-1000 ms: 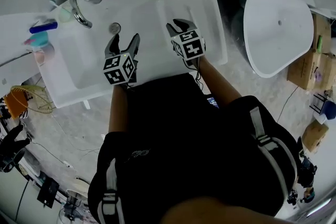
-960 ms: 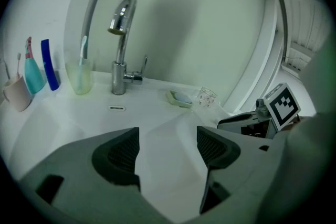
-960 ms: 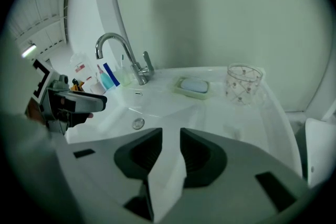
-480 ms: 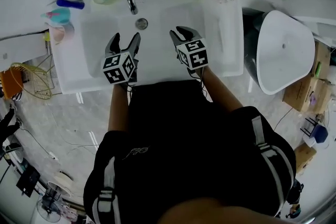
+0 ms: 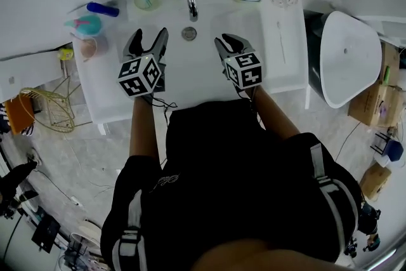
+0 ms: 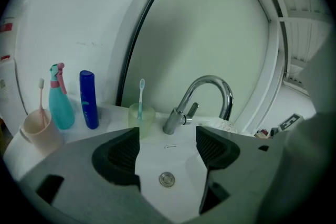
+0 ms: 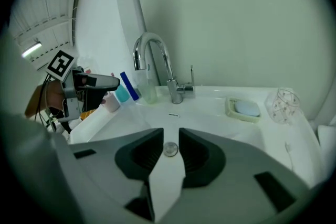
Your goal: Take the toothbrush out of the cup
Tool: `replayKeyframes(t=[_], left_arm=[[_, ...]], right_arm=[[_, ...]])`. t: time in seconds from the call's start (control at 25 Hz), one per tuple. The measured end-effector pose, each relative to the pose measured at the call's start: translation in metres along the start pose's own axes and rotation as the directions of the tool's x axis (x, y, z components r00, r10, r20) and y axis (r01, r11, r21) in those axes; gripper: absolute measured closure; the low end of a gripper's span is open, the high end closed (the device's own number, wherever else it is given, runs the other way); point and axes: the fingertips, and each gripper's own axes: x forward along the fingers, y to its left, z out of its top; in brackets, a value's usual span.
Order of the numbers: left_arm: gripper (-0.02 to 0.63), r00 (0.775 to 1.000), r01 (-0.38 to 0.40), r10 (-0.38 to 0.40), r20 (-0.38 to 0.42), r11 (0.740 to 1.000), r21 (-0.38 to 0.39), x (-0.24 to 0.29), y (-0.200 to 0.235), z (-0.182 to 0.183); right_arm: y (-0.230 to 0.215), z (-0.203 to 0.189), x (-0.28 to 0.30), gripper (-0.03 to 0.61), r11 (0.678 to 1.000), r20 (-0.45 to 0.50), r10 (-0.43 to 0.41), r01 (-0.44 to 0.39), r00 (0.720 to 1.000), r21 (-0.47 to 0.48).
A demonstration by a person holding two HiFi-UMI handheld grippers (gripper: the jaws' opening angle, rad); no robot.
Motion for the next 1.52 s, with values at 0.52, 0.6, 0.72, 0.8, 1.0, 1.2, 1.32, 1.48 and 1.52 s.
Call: replayKeyframes(t=[0.52,0.6,0.72,0.8,1.0,1.2,1.32,1.48,1.52], left_arm=[[0.322,0.995,0.093,-0.092,-0.037,0.995,0.027,0.059,0.047,0.070],[0.322,0.994,0.097,-0.095,-0.059,0.995,0.030,0.069,0.053,0.070],[0.322,0.991,0.096,-0.091,-0.100,0.994,0.045,0.084,0.062,0.068],[0.322,0.987,0.099,-0.091,-0.130,0.994,0.050,0.093,0.067,0.067],[0.321,0.977,0.123,-0.115,-0.177,0.992,0.035,0.110,0.072,0.062],[0.321,0.967,0.159,-0.141,-0.212,0.985,0.067,0.124,0.067,0.058],[0.329,0.963,0.175,-0.149,-0.226,0.980,0.097,0.132,0.067,0.057],[0.395,0.964,0.169,-0.141,-0.224,0.979,0.111,0.138,0.069,0.059],[0.434,0.966,0.164,-0.136,-0.221,0.979,0.117,0.138,0.071,0.060]], right_arm=[[-0.011,0.006,-0.013,0.489,0.983,0.011,-0.168,0.167,0.986,0.080],[-0.012,0.004,-0.012,0.491,0.979,0.006,-0.182,0.181,0.983,0.090],[-0.011,0.002,-0.009,0.494,0.979,-0.004,-0.187,0.186,0.982,0.087],[-0.009,0.001,-0.006,0.494,0.979,-0.012,-0.185,0.185,0.983,0.087],[-0.002,-0.002,0.004,0.495,0.980,-0.032,-0.175,0.178,0.984,0.089],[0.001,-0.001,0.012,0.497,0.980,-0.037,-0.170,0.173,0.985,0.094],[0.002,-0.002,0.015,0.497,0.980,-0.041,-0.170,0.173,0.985,0.094],[0.002,-0.005,0.015,0.499,0.979,-0.053,-0.173,0.177,0.984,0.101],[0.001,-0.006,0.015,0.499,0.978,-0.054,-0.175,0.179,0.983,0.102]])
